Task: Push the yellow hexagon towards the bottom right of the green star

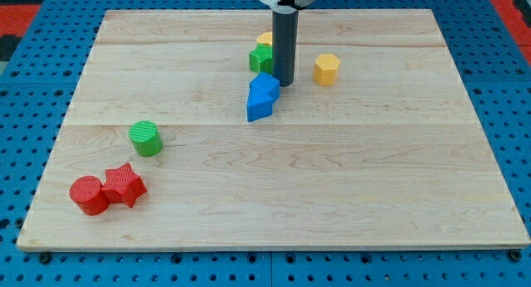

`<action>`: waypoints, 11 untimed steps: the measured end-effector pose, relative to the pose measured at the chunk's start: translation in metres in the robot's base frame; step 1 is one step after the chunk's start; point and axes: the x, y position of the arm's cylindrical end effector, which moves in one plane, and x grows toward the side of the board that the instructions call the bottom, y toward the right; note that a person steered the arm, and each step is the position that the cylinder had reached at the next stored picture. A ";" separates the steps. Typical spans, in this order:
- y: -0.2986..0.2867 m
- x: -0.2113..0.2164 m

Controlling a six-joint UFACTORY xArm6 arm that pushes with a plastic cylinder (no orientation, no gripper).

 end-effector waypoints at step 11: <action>0.088 -0.006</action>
